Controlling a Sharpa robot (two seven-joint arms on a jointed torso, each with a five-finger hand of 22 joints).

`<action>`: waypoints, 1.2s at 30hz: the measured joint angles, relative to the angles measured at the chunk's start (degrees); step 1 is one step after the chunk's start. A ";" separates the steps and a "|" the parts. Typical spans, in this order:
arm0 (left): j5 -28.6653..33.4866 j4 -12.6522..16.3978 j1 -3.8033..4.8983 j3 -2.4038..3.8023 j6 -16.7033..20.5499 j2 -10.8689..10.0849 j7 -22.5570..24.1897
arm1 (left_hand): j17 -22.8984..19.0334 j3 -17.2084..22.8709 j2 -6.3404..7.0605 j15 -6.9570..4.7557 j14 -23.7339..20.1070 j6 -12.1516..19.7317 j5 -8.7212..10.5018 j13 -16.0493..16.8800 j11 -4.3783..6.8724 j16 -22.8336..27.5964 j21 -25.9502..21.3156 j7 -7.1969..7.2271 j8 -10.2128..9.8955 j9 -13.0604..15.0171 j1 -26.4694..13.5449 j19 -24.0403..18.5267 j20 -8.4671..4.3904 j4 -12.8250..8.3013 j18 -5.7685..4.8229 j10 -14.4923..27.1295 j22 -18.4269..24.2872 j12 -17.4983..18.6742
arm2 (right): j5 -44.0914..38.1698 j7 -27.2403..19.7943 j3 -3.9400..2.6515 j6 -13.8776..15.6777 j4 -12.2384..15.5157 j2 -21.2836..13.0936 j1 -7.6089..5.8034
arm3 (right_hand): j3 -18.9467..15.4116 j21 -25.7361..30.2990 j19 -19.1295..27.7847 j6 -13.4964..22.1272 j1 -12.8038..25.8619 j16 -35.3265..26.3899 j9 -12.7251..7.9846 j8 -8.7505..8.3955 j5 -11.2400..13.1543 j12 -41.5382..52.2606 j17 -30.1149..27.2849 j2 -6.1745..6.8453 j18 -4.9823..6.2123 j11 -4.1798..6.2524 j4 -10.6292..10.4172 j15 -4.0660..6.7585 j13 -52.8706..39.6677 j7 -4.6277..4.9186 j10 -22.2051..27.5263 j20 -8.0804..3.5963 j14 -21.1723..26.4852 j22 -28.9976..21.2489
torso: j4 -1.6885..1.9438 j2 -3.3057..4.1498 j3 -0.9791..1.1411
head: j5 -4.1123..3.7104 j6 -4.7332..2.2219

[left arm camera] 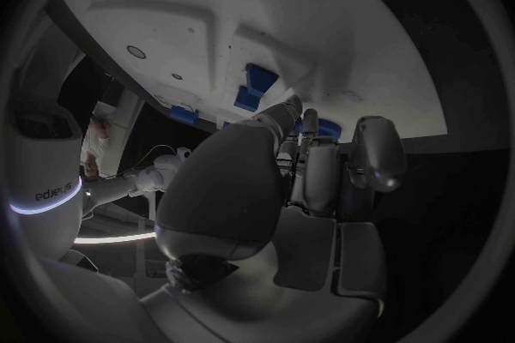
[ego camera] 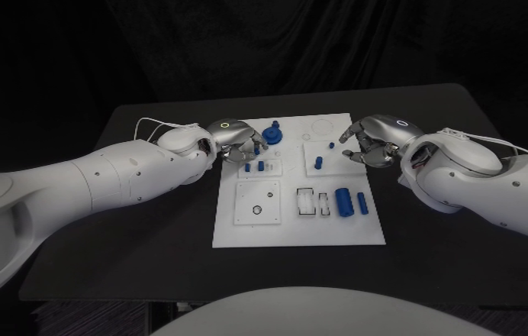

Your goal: Assemble the parts on the task board

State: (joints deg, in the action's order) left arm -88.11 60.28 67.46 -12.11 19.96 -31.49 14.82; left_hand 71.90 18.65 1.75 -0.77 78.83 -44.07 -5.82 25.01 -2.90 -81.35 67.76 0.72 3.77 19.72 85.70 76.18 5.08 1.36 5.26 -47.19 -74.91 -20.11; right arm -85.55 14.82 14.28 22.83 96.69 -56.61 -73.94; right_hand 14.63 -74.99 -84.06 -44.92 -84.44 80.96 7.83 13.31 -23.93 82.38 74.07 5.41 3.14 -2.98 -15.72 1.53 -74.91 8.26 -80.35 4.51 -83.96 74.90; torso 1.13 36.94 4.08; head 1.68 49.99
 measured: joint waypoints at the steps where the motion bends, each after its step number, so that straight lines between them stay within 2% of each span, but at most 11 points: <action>1: 0.00 -0.03 -0.06 -0.03 -0.04 0.00 -0.15 | -0.41 -0.16 0.42 0.10 -0.41 1.55 0.25 -0.19 -0.22 0.29 -0.64 0.71 0.00 -0.57 -0.19 -0.37 0.19 0.16 0.00 1.06 0.00 0.52 | 0.00 0.01 0.00 -0.02 0.02 -0.03 0.00 | 0.00 0.00 0.00 0.00 0.00 0.00 0.00 0.00 0.00 0.00 0.00 0.00 0.00 0.00 0.00 0.00 0.00 0.00 0.00 0.00 0.00 0.00 | 0.00 0.00 0.00 | -0.01 0.00; 7: -0.02 -0.33 -0.11 -0.03 0.09 -0.53 -1.03 | -1.52 -1.02 0.93 0.53 -1.52 5.73 0.57 -0.23 -0.91 0.64 -2.45 2.85 0.00 -2.30 -0.69 -1.25 0.67 0.21 0.01 5.48 0.00 1.76 | 0.00 0.07 0.00 -0.10 0.12 -0.24 0.00 | 0.17 0.30 0.00 0.00 0.00 0.00 -0.07 0.00 0.00 -0.24 -0.10 0.00 0.00 -0.21 0.17 0.00 0.00 0.00 0.21 0.00 0.00 0.00 | 0.04 -0.03 0.00 | 0.15 0.00; 13: -0.03 -0.28 -0.41 -0.03 4.10 -2.27 -1.14 | -4.91 -3.08 0.38 0.61 -5.35 9.79 1.02 1.74 -0.78 2.51 -7.75 4.52 -0.23 -4.69 -0.14 -4.87 0.96 -0.43 0.05 15.82 0.00 -0.08 | 0.01 0.09 -0.01 -0.11 0.41 -0.99 0.00 | 0.17 0.57 0.00 0.00 -0.32 0.00 -0.07 0.00 0.00 -0.24 -0.32 0.32 0.00 -0.21 0.17 0.00 0.00 0.00 0.21 0.00 0.00 0.00 | 0.04 -0.04 0.01 | 0.83 0.00; 17: -0.03 0.35 -0.42 -0.03 8.93 -4.22 -0.96 | -10.07 -3.96 -0.06 0.20 -9.93 8.90 1.02 2.71 0.19 5.80 -13.16 5.40 -0.23 -4.79 0.30 -8.53 0.81 -0.48 1.56 17.67 0.00 -3.10 | 0.02 0.11 -0.01 -0.10 0.65 -1.68 0.00 | 0.22 0.79 0.00 0.00 -0.32 0.00 -0.15 0.00 0.00 -0.52 -0.47 0.32 0.00 -0.28 0.22 0.00 0.01 0.00 0.55 0.00 0.00 0.00 | 0.04 -0.06 0.02 | 1.10 0.00; 19: -0.03 0.84 -0.42 -0.03 11.19 -5.36 -0.92 | -18.33 -4.70 -0.06 -0.01 -18.00 6.91 0.87 3.10 0.55 11.92 -20.98 4.98 0.06 -4.76 0.30 -13.70 0.96 -0.04 2.80 19.12 0.00 -5.93 | 0.02 0.10 -0.01 -0.07 0.81 -2.05 0.00 | 0.52 1.21 0.13 -0.07 -0.47 -0.44 -0.21 0.00 0.00 -1.25 -0.74 0.47 -0.01 -0.24 0.32 0.00 0.19 0.07 1.39 0.13 0.00 0.00 | 0.04 -0.07 0.02 | 1.06 0.00; 21: 0.17 1.41 -0.42 -0.03 13.66 -6.75 -0.79 | -25.33 -5.25 -0.41 0.12 -25.42 6.02 0.87 3.13 0.60 17.80 -26.67 4.25 0.06 -4.76 -0.05 -17.36 1.11 0.50 3.18 20.09 0.00 -7.62 | 0.02 0.07 -0.01 -0.01 0.98 -2.59 -0.05 | 1.60 3.74 1.33 -0.40 -1.31 -1.71 -0.45 0.00 -0.38 -6.07 -2.53 1.31 0.57 -0.49 0.36 -0.27 6.11 0.40 7.94 0.47 -0.15 0.00 | 0.04 -0.08 0.01 | 1.17 0.00; 25: 3.26 2.60 -0.43 -0.03 16.96 -9.05 0.82 | -35.50 -4.59 -1.07 1.22 -44.87 3.15 -1.70 2.71 1.37 36.47 -40.05 2.20 0.56 -4.73 -0.26 -35.11 0.62 2.17 3.65 21.63 0.34 -10.13 | 0.04 0.02 0.09 0.04 0.83 -3.03 -1.19 | 3.41 8.32 3.45 -2.87 -2.73 -3.59 -0.26 0.98 -2.07 -21.81 -5.35 2.73 1.42 -0.86 0.72 -0.76 24.49 0.42 28.77 0.94 -0.06 0.03 | 0.03 -0.11 -0.04 | 1.64 0.00; 27: 7.33 3.69 -0.43 -0.03 17.43 -10.68 3.44 | -42.99 -4.73 -2.97 0.99 -59.05 2.18 -4.83 0.69 1.25 49.88 -51.23 -0.03 0.44 -5.08 -2.13 -52.04 -1.54 5.45 3.53 25.51 4.46 -10.52 | 0.05 -0.05 0.08 0.05 0.18 -2.72 -2.61 | 3.98 11.68 5.32 -4.89 -3.21 -4.98 0.69 2.95 -2.73 -27.47 -7.39 3.21 1.83 -1.22 0.96 -1.36 29.08 0.33 36.45 1.16 1.24 0.04 | 0.05 -0.14 -0.08 | 1.70 -0.01; 29: 12.04 4.82 -0.43 -0.03 17.04 -12.41 6.44 | -48.21 -5.22 -3.82 -0.22 -65.37 1.77 -6.33 -1.42 2.26 57.83 -58.48 0.09 0.26 -5.49 -3.53 -60.40 -3.66 8.36 2.13 28.46 8.92 -9.99 | 0.05 -0.15 -0.01 0.05 -0.74 -2.12 -3.81 | 4.33 14.63 7.09 -6.43 -3.42 -6.12 1.96 5.42 -3.38 -30.70 -9.08 3.42 2.73 -1.59 1.54 -1.67 31.39 0.22 40.37 1.45 2.86 0.04 | 0.10 -0.15 -0.16 | 1.71 -0.01; 32: 21.36 7.09 -0.43 -0.04 13.79 -15.37 11.70 | -59.51 -8.33 -4.08 -0.96 -71.67 4.49 -9.65 -7.87 3.28 71.42 -64.30 0.53 0.05 -7.50 -5.25 -66.42 -6.34 14.36 -0.15 33.72 23.99 -5.90 | 0.01 -0.47 -0.10 0.01 -2.70 -0.81 -5.23 | 4.23 16.27 8.20 -6.06 -3.48 -6.43 3.46 7.98 -3.55 -33.62 -10.03 3.49 2.72 -2.16 2.92 -2.31 34.34 0.53 42.29 1.99 3.96 0.04 | 0.21 -0.21 -0.35 | 1.57 -0.01; 36: 35.53 10.74 -0.44 -0.07 4.54 -18.09 17.57 | -68.85 -15.96 -5.50 -1.19 -76.70 13.56 -10.65 -18.55 4.01 79.65 -65.25 -0.26 -0.68 -12.65 -6.67 -70.63 -7.11 15.19 -0.48 39.42 44.54 4.10 | -0.25 -1.39 -0.08 -0.06 -5.78 0.75 -5.81 | 5.01 14.33 7.52 -2.51 -3.72 -5.46 4.29 8.89 -3.61 -38.45 -9.18 3.72 2.72 -2.98 3.88 -2.82 39.90 1.27 43.11 2.67 3.95 0.04 | 0.47 -0.32 -0.59 | 1.12 -0.01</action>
State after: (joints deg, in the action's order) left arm -52.58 71.02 67.02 -12.18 24.51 -49.57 32.40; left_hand 3.05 2.70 -3.75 -1.96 2.13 -30.51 -16.46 6.46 1.11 -1.71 2.51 0.46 3.09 7.07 79.04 5.55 -2.02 16.54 4.78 -7.77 -30.37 -16.01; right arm -85.80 13.43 14.20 22.77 90.90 -55.85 -79.75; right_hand 19.65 -60.66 -76.54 -47.42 -88.15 75.50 12.13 22.20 -27.54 43.92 64.89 9.13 5.86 -5.96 -11.84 -1.29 -35.01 9.52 -37.24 7.18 -80.00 74.94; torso 1.59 36.62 3.49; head 2.80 49.99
